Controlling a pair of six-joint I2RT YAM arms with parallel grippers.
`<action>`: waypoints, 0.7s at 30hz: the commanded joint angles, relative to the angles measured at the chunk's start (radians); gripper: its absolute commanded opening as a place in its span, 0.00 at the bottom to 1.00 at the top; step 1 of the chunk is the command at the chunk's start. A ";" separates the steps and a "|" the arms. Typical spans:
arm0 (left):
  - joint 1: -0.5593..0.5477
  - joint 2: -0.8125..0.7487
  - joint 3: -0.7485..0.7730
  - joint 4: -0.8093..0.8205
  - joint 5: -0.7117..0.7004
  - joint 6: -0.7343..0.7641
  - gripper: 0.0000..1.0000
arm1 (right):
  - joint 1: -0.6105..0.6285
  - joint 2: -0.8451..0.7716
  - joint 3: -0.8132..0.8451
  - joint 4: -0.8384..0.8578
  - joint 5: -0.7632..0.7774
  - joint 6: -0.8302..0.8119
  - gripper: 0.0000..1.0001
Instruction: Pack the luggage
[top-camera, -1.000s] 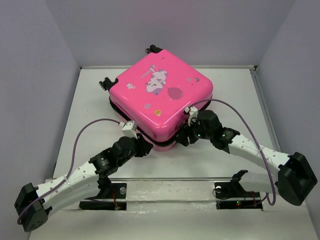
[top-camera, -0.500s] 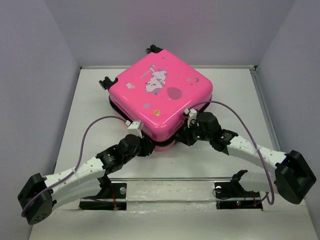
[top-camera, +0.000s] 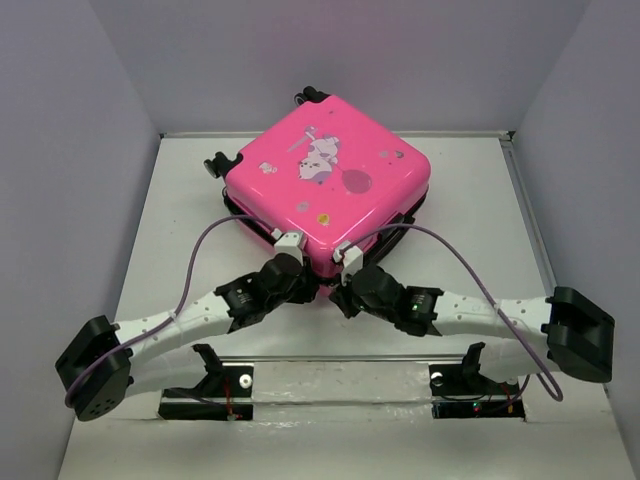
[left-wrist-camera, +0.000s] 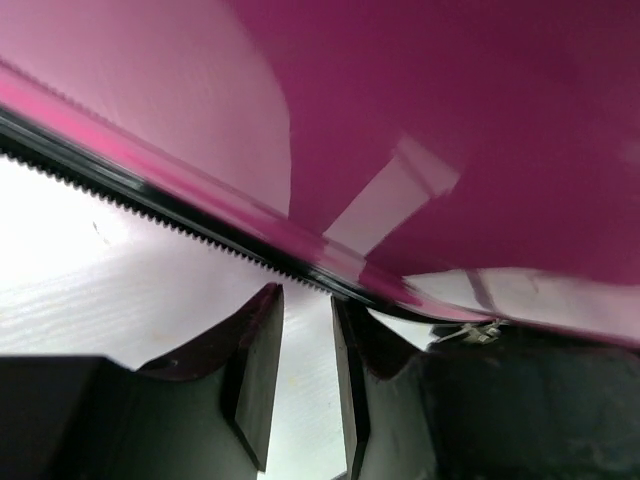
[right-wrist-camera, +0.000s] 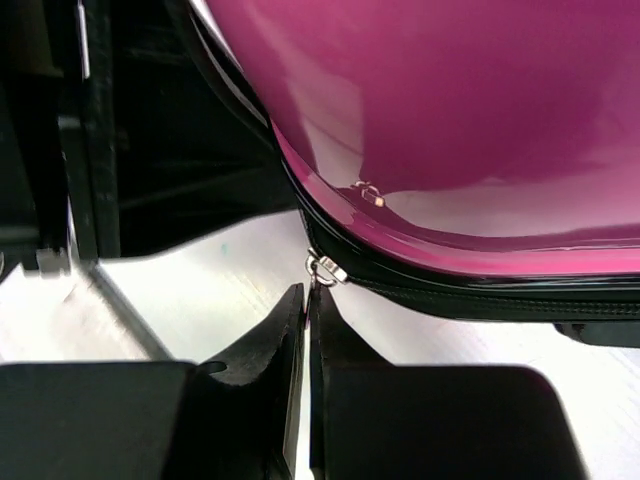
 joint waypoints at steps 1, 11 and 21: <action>0.013 0.080 0.173 0.264 -0.029 0.028 0.38 | 0.154 0.091 0.076 -0.008 -0.007 0.094 0.07; 0.115 -0.036 0.270 0.076 0.018 0.071 0.89 | 0.154 0.202 0.044 0.328 0.361 0.218 0.07; 0.689 -0.052 0.497 -0.045 0.331 0.078 0.99 | 0.154 0.156 -0.025 0.322 0.309 0.244 0.07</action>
